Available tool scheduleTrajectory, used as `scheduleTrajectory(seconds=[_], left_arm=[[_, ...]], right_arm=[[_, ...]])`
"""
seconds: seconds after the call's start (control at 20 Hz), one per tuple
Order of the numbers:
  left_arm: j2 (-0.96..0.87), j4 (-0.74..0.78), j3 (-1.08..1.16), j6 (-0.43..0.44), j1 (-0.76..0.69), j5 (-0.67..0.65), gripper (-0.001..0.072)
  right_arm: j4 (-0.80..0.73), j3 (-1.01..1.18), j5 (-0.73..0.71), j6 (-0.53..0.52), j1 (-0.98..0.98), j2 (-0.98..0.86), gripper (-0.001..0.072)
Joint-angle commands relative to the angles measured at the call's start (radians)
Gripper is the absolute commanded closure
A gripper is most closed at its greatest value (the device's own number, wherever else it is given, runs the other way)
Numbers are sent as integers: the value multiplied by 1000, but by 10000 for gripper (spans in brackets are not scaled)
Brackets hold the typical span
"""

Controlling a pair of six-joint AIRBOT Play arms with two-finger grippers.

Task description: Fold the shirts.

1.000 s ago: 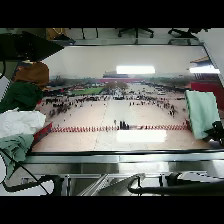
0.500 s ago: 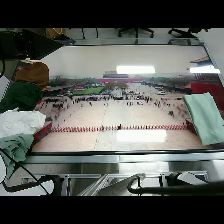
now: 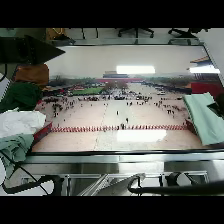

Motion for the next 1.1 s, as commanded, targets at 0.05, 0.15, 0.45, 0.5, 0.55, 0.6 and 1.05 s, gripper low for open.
scheduleTrajectory(seconds=[0.05, 0.15, 0.45, 0.5, 0.55, 0.6, 1.05], left_arm=[[168, 188, -278, 19, -54, 38, 698], [274, 242, -466, 18, -90, 99, 698], [503, 287, -817, 15, -135, 225, 698], [525, 287, -836, 15, -135, 235, 697], [541, 287, -847, 15, -135, 240, 696], [557, 287, -855, 15, -135, 240, 696], [615, 286, -870, 15, -135, 237, 695]], right_arm=[[31, -103, -25, 76, 311, 83, 689], [31, -163, -51, 82, 412, 87, 689], [38, -204, -97, 70, 528, 74, 689], [38, -204, -97, 71, 528, 74, 689], [42, -204, -90, 71, 528, 74, 689], [42, -204, -82, 70, 528, 74, 689], [42, -204, -79, 71, 528, 74, 689]])
